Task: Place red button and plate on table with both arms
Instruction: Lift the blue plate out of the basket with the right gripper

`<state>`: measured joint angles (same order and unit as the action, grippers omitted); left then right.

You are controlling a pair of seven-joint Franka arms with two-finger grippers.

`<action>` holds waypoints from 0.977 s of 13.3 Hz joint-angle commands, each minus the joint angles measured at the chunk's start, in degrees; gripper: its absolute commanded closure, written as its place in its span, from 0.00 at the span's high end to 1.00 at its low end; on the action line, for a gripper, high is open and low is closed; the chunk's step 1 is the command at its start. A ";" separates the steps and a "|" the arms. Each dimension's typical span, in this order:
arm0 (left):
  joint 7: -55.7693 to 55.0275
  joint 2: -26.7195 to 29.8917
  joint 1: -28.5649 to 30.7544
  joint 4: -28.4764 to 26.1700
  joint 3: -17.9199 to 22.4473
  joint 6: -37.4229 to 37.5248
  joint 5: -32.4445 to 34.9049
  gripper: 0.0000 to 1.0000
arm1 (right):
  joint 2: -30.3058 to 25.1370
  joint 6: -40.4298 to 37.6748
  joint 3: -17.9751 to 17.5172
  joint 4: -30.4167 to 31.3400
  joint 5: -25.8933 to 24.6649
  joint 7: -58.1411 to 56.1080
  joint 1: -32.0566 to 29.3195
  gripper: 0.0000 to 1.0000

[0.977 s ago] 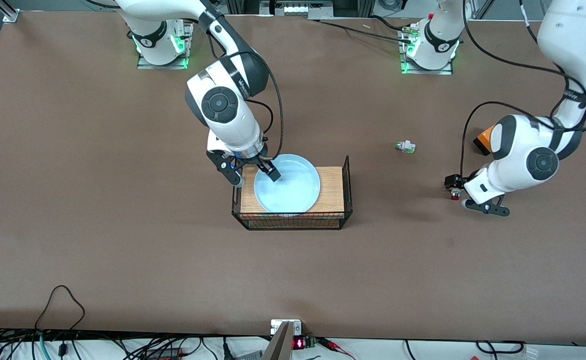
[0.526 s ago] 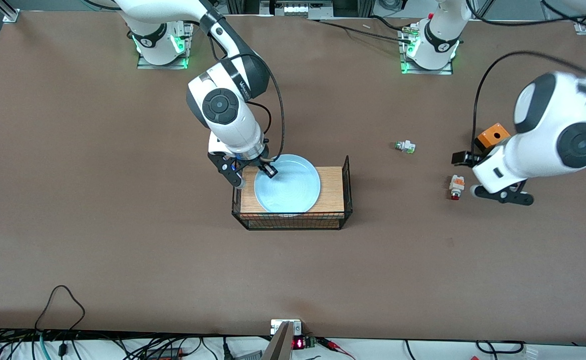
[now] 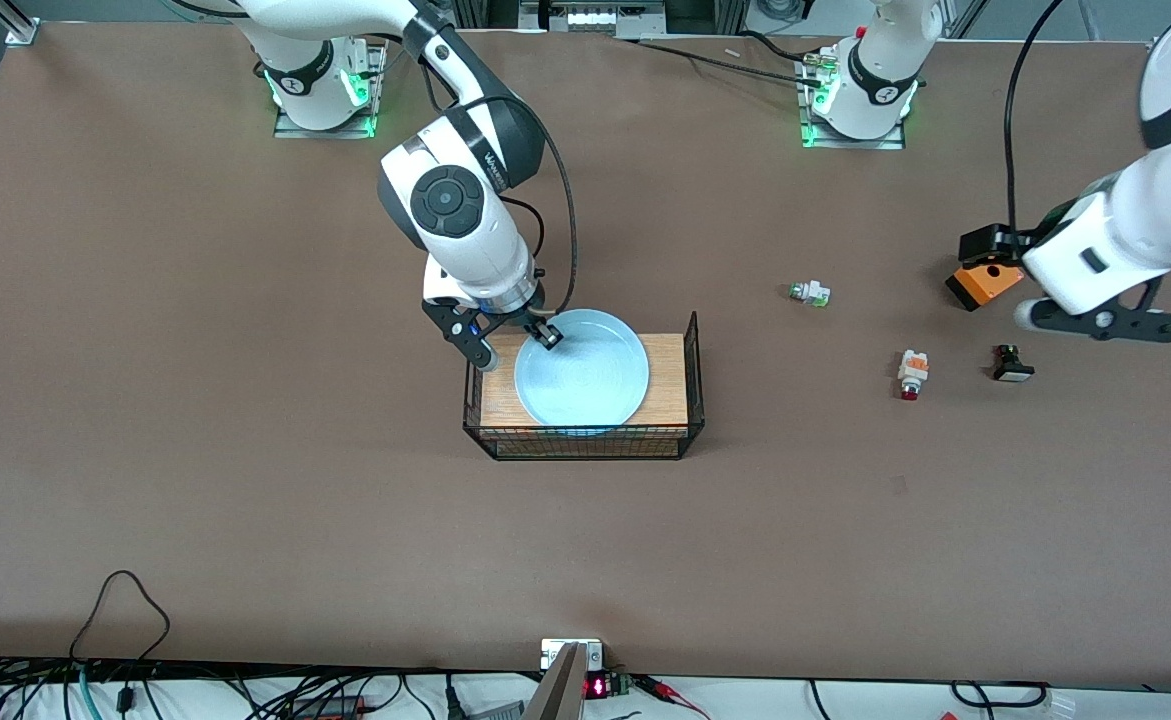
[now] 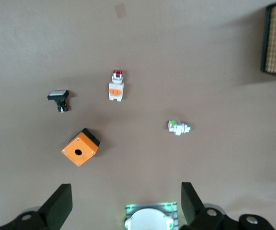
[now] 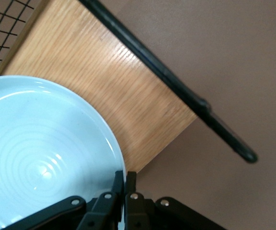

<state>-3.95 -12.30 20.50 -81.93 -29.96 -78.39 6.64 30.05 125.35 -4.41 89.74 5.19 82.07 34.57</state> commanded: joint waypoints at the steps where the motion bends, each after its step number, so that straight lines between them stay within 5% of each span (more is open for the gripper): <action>1: 3.32 8.51 -6.31 -11.12 10.76 -8.60 -5.41 1.00 | -1.91 -1.76 0.54 -2.10 0.78 -0.06 0.94 0.00; 6: 4.92 10.88 -16.80 -12.81 23.70 -12.39 -5.68 1.00 | -5.43 -14.41 0.72 -10.55 0.87 -1.29 0.06 0.00; 13: 4.39 11.78 -16.73 -13.52 23.46 -12.40 -4.27 1.00 | -9.13 -25.84 1.42 -11.70 7.20 -26.37 -15.20 0.00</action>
<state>-0.39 -1.14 4.40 -94.46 -7.27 -89.86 2.00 21.06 102.91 -2.34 78.51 10.79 63.80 24.39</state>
